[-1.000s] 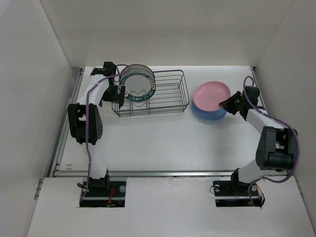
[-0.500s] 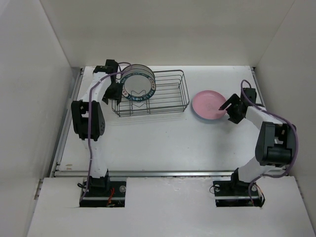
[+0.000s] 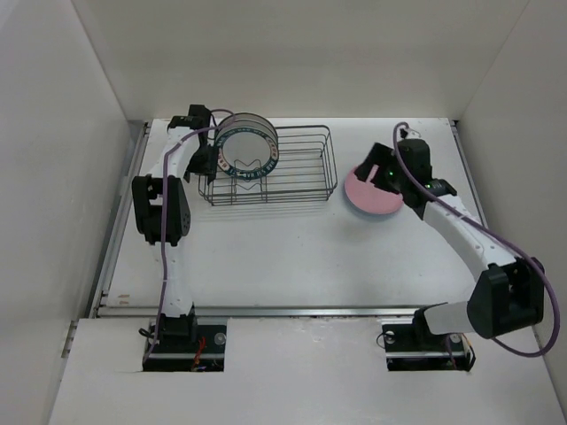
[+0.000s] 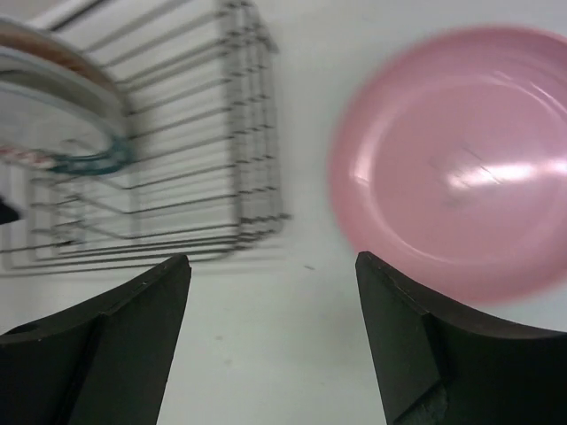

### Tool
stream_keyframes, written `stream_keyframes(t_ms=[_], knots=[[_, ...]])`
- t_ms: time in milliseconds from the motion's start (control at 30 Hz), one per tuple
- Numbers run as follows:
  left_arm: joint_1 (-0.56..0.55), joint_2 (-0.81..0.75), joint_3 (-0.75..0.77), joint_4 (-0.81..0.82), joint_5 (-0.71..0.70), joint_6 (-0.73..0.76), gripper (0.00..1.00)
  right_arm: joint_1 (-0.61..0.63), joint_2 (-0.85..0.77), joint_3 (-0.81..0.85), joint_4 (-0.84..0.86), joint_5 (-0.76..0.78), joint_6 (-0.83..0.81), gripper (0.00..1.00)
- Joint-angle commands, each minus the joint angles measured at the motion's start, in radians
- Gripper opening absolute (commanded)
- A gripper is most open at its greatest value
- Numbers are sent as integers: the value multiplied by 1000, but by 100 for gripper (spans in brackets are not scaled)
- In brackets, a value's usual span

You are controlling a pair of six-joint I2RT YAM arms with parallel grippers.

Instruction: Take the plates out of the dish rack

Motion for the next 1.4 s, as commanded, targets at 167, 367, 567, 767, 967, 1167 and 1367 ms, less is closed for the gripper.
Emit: stream_keyframes(t_ms=[167,367,567,767,967,1167,1367], knots=[[18,-179,-35,111,29,27,77,134,196,296,161,-81,-53,81],[-11,-319,-69,240,205,172,86,163,266,334,172,-144,-101,81],[-75,-101,204,76,276,320,78,163,349,336,218,-83,-136,81],[-75,-49,215,150,241,293,75,163,489,454,141,-44,-125,81],[-75,-49,215,177,253,272,47,163,564,511,123,-45,-125,73],[-84,-39,206,177,276,313,23,163,587,521,132,-106,-116,51],[-85,-39,172,197,254,341,0,163,587,478,152,-153,-116,41]])
